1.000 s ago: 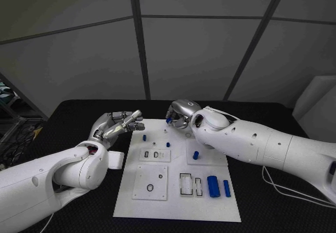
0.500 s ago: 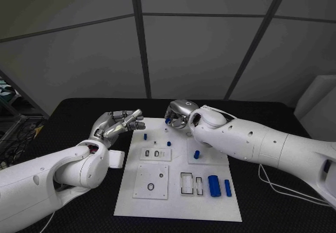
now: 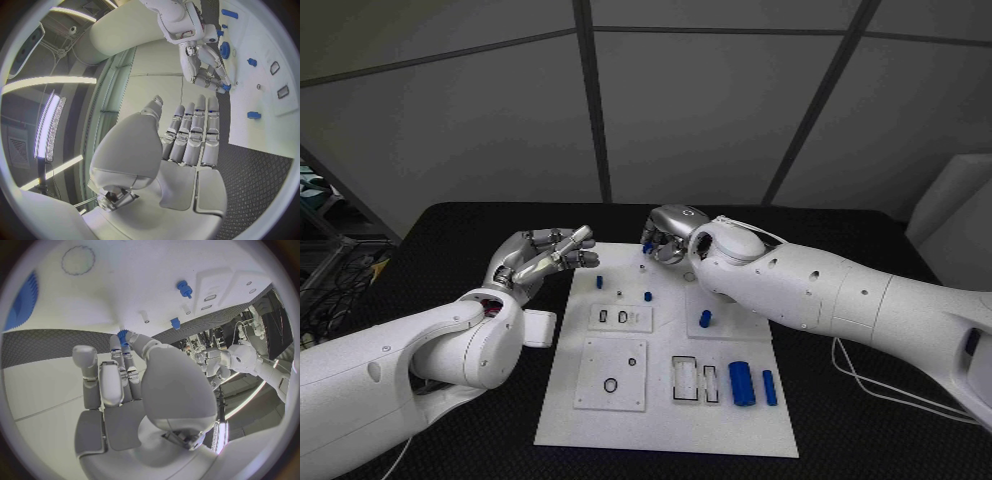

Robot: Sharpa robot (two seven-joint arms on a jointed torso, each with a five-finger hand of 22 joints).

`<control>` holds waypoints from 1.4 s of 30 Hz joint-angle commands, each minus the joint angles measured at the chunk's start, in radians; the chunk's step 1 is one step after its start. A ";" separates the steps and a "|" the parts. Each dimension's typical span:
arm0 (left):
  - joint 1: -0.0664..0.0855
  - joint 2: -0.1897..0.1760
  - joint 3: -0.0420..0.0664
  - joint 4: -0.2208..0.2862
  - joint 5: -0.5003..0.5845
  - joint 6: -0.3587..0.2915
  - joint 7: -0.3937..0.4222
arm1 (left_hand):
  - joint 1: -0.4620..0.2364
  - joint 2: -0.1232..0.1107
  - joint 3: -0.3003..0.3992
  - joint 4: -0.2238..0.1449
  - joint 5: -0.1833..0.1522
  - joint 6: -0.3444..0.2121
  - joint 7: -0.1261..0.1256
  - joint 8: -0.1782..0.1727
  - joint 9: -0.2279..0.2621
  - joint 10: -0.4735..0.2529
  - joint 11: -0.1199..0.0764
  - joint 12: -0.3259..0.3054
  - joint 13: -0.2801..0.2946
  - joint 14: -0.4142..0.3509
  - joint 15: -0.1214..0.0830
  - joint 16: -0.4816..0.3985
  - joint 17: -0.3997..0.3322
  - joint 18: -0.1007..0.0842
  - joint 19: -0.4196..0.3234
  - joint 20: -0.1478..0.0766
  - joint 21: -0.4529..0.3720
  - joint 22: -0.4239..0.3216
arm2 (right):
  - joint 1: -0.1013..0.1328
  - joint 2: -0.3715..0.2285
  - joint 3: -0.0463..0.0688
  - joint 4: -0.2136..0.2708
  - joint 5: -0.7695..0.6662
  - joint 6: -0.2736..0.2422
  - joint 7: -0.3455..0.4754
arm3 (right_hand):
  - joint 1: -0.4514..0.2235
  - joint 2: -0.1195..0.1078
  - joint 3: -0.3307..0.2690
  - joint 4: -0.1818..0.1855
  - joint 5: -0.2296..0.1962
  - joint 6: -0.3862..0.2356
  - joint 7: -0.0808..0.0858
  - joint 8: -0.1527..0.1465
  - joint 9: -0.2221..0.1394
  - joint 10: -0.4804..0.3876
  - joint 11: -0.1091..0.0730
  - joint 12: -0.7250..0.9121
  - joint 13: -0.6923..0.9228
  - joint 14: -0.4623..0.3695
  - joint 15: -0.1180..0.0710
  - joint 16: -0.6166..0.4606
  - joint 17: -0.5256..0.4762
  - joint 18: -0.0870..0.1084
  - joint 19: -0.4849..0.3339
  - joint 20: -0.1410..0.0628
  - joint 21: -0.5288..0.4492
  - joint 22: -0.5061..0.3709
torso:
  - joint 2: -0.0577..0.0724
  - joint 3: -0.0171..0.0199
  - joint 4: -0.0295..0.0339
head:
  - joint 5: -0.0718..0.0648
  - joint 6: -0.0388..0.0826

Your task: Assemble the parts on the task board

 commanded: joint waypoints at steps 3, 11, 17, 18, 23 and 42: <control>0.002 0.000 0.001 0.000 -0.003 0.010 0.001 | -0.008 0.004 -0.005 0.000 -0.003 0.001 0.008 -0.005 0.000 -0.007 -0.002 -0.007 -0.002 -0.006 0.002 -0.007 0.001 -0.014 -0.006 -0.001 -0.003 -0.002 | -0.004 -0.004 -0.004 0.001 -0.034 0.009 -0.058 | -0.009 0.003 0.001 0.004 0.007 -0.002 0.006 0.001 0.001 -0.004 0.004 -0.004 -0.001 0.047 0.000 0.007 0.001 -0.010 0.006 0.001 0.004 0.000 | 0.001 0.0003 -0.0005 | 0.000 0.000; 0.002 0.000 0.001 0.000 -0.003 0.012 -0.001 | -0.008 0.004 -0.006 -0.001 -0.003 0.001 0.008 -0.006 0.000 -0.009 -0.002 -0.008 -0.002 -0.007 0.003 -0.008 0.002 -0.014 -0.006 -0.001 -0.003 -0.002 | -0.004 -0.006 -0.004 0.006 -0.039 -0.001 -0.060 | -0.009 0.000 0.001 0.003 0.010 -0.002 0.006 0.001 0.001 -0.004 0.004 -0.004 -0.001 0.047 0.000 0.008 0.003 -0.010 0.006 0.001 0.005 0.002 | 0.002 -0.0002 0.0007 | -0.001 -0.001; 0.002 -0.001 0.001 -0.001 -0.003 0.012 -0.002 | -0.008 0.004 -0.006 -0.001 -0.003 0.000 0.008 -0.006 0.000 -0.010 -0.002 -0.009 -0.002 -0.007 0.003 -0.009 0.002 -0.013 -0.007 0.000 -0.004 -0.002 | -0.004 -0.004 -0.004 0.006 -0.037 0.008 -0.047 | -0.016 -0.009 0.000 0.004 0.010 -0.008 0.008 -0.004 -0.001 -0.015 0.007 -0.006 -0.002 0.045 0.003 0.011 0.003 -0.009 0.003 0.003 0.006 0.001 | 0.002 -0.0007 0.0010 | -0.001 -0.001; 0.002 -0.001 0.001 -0.001 -0.003 0.012 -0.002 | -0.009 0.004 -0.006 -0.001 -0.003 0.000 0.008 -0.006 0.000 -0.010 -0.002 -0.009 -0.002 -0.007 0.003 -0.009 0.002 -0.013 -0.007 0.000 -0.004 -0.002 | -0.004 -0.004 -0.004 0.005 -0.036 0.010 -0.044 | -0.019 -0.010 0.000 0.005 0.009 -0.010 0.008 -0.005 -0.001 -0.019 0.008 -0.007 -0.003 0.045 0.004 0.012 0.003 -0.009 0.002 0.004 0.006 0.001 | 0.002 -0.0008 0.0012 | -0.001 -0.001; 0.002 -0.001 0.001 -0.002 -0.003 0.013 -0.003 | -0.009 0.004 -0.006 -0.001 -0.003 0.000 0.008 -0.006 0.000 -0.010 -0.002 -0.009 -0.002 -0.007 0.003 -0.009 0.002 -0.013 -0.007 0.000 -0.004 -0.002 | -0.004 -0.001 -0.004 0.005 -0.027 0.027 -0.029 | -0.023 -0.013 -0.001 0.008 0.007 -0.014 0.009 -0.006 -0.001 -0.025 0.009 -0.007 -0.003 0.044 0.005 0.013 0.003 -0.009 0.000 0.005 0.006 0.001 | 0.003 -0.0010 0.0016 | -0.001 -0.002; 0.002 0.000 0.001 -0.006 -0.003 0.017 -0.014 | -0.010 0.006 -0.008 -0.002 -0.005 -0.003 0.010 -0.010 -0.001 -0.015 0.000 -0.013 -0.003 -0.008 0.004 -0.012 0.003 -0.013 -0.008 0.001 -0.004 -0.002 | -0.004 -0.006 -0.004 0.014 0.000 0.025 -0.007 | -0.033 -0.013 -0.004 0.014 0.008 -0.013 0.009 -0.005 -0.001 -0.023 0.009 -0.004 -0.002 0.044 0.005 0.017 0.006 -0.009 0.000 0.007 0.009 0.004 | 0.004 -0.0006 0.0019 | -0.002 -0.003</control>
